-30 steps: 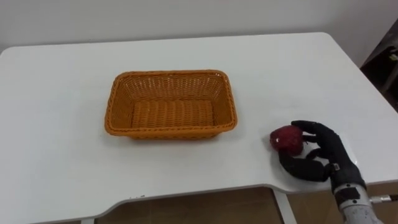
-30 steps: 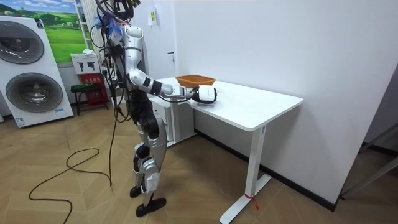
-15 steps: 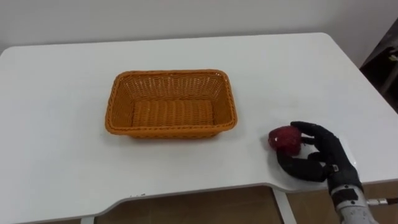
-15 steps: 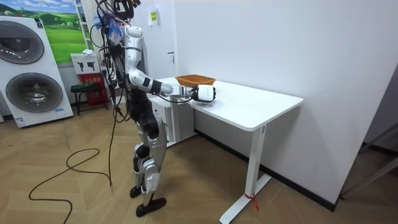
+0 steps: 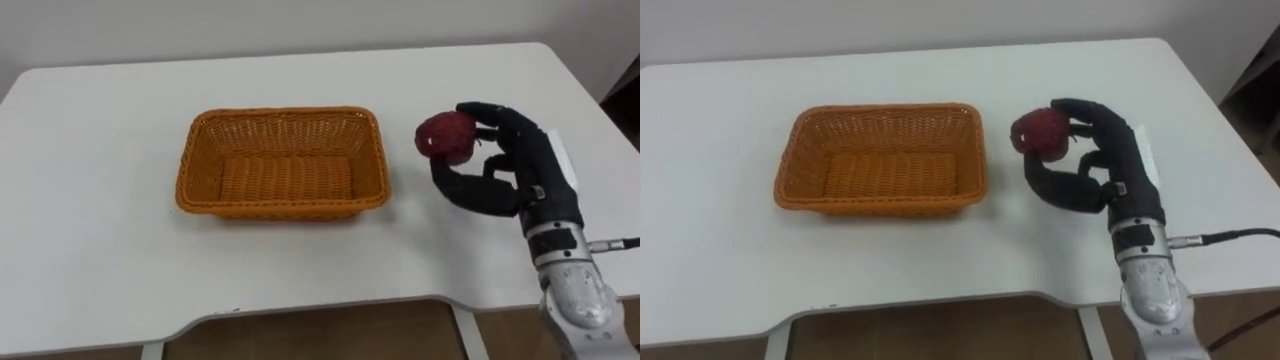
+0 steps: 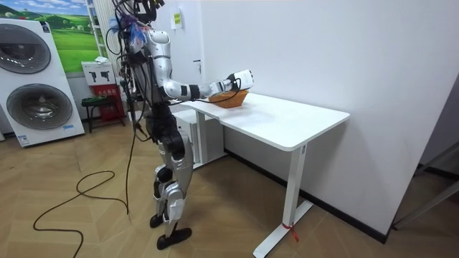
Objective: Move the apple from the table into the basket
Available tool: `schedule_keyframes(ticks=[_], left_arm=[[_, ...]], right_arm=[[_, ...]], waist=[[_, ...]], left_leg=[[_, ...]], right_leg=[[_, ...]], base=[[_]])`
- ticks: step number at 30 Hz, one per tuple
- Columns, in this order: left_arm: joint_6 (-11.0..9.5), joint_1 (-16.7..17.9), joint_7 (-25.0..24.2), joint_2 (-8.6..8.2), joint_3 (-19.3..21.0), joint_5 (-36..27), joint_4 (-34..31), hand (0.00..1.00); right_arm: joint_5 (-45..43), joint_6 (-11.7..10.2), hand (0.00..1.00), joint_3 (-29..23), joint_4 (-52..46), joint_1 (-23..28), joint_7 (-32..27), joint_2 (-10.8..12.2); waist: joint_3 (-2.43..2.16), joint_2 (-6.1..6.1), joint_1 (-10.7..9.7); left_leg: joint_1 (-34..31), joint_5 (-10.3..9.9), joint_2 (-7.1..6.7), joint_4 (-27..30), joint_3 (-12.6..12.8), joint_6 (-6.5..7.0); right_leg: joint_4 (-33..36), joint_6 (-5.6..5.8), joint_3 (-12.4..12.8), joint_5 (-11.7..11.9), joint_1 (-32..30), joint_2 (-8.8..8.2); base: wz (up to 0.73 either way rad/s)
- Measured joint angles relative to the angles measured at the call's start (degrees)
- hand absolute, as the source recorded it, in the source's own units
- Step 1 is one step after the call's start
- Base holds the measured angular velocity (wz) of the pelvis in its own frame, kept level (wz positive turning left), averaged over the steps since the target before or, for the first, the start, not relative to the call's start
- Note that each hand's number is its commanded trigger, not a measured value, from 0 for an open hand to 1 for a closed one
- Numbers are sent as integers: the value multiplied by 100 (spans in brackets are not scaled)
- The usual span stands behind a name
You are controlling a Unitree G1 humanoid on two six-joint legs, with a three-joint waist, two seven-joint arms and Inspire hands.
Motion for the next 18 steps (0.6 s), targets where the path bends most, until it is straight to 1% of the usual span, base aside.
schedule_keyframes(ticks=[1, 3, 5, 9, 11, 15, 17, 18], left_arm=[[0, 5, -4, -2, 1, 0, -1, 0], [0, 28, -5, -11, 0, -2, -1, 0], [4, 28, -5, -16, 0, -2, -1, 0], [9, 21, -5, -35, 0, 5, 16, 0], [12, -13, -5, -64, -2, 8, 16, 0], [37, -39, -77, -77, -14, 8, 25, 0], [66, -71, -173, -77, -18, 11, 22, 0], [67, -77, -187, -77, -21, 11, 22, 0]], right_arm=[[-2, 14, 100, -5, -21, -41, 8, -12], [3, 31, 100, -10, -139, -85, 25, -23], [1, 30, 100, -4, -337, -156, 44, -21], [-25, 30, 100, -4, -449, -210, 44, -21], [-104, 28, 100, 4, -521, -213, 22, -22], [-220, 28, 100, 176, -544, -255, 0, -27], [-202, 28, 100, 345, -702, -267, 8, -28], [-204, 29, 100, 390, -739, -277, 23, -25]], waist=[[-9, -25, 58], [-20, -48, 82], [-12, -58, 95], [9, -38, 122], [23, -16, 210], [24, -30, 277], [22, -32, 381], [21, -33, 402]], left_leg=[[45, 0, 1, -7, 0, 0], [87, 0, 1, -6, -1, 0], [83, 0, -2, 3, -9, 0], [130, 0, -5, 6, -20, 1], [139, 1, -7, 6, -18, 3], [121, 13, -47, 7, -38, 10], [103, 13, -52, 5, -43, 10], [99, 13, -53, 4, -44, 10]], right_leg=[[-1, 0, -3, 0, 39, 1], [1, 0, -23, 0, 85, -2], [0, 0, -89, 0, 93, -13], [-2, 0, -139, 0, 153, -22], [-13, -1, -127, -1, 161, -19], [-100, -8, -135, 7, 171, -21], [-106, -6, -144, 11, 160, -20], [-101, -6, -145, 14, 162, -20]], base=[[0], [0], [0], [1], [-4], [4], [0], [0]])
